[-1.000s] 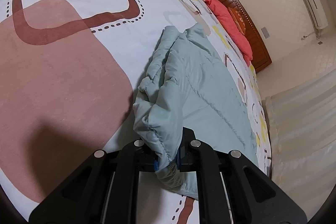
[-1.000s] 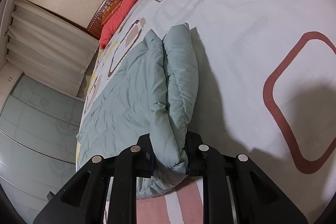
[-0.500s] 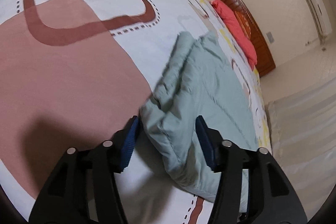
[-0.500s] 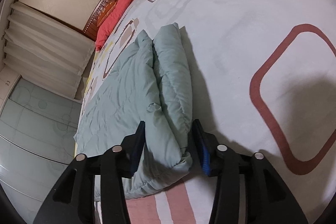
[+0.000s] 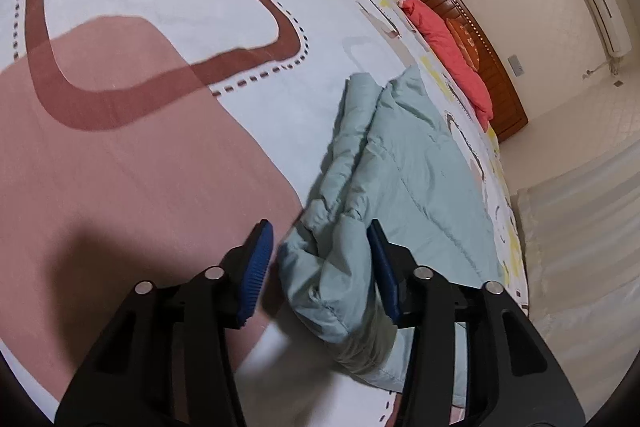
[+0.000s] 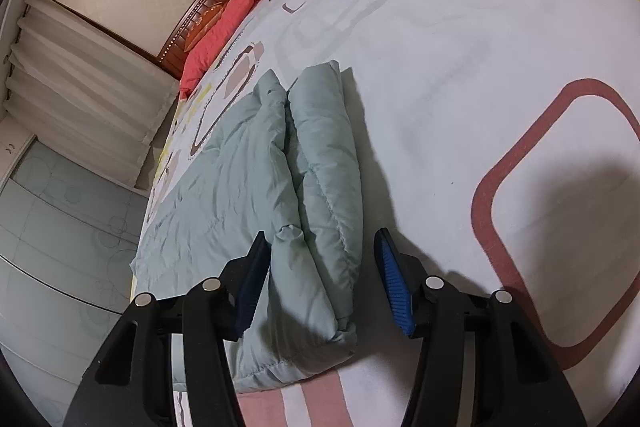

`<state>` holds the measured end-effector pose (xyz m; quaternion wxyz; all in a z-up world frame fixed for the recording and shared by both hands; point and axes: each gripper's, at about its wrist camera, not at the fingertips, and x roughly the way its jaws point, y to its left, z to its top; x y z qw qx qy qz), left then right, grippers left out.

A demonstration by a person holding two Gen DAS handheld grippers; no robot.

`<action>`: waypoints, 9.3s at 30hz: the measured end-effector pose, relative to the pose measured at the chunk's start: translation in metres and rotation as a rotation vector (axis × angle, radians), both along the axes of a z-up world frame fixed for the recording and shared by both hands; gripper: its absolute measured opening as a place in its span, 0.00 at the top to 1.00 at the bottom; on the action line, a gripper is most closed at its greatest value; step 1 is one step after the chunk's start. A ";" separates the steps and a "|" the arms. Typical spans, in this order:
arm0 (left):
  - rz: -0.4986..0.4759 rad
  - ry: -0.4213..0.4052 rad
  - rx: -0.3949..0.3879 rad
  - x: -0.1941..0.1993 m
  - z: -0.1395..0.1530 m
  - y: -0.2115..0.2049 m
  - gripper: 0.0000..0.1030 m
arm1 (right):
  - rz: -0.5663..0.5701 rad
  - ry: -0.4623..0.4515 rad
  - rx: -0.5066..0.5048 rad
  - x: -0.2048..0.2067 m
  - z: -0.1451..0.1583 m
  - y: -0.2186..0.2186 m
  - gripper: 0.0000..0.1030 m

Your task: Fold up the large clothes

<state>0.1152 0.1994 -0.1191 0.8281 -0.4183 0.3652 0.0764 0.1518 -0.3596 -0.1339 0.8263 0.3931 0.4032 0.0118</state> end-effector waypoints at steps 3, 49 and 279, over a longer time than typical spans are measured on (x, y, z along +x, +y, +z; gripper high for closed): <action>-0.001 0.011 0.018 -0.002 0.004 0.004 0.47 | -0.003 0.003 -0.007 -0.003 0.002 -0.006 0.47; -0.350 0.014 0.693 0.093 0.038 -0.170 0.49 | 0.411 -0.068 -0.640 0.082 0.042 0.212 0.51; -0.239 -0.088 -0.291 0.077 -0.003 -0.138 0.30 | 0.146 -0.110 0.012 0.068 0.043 0.090 0.39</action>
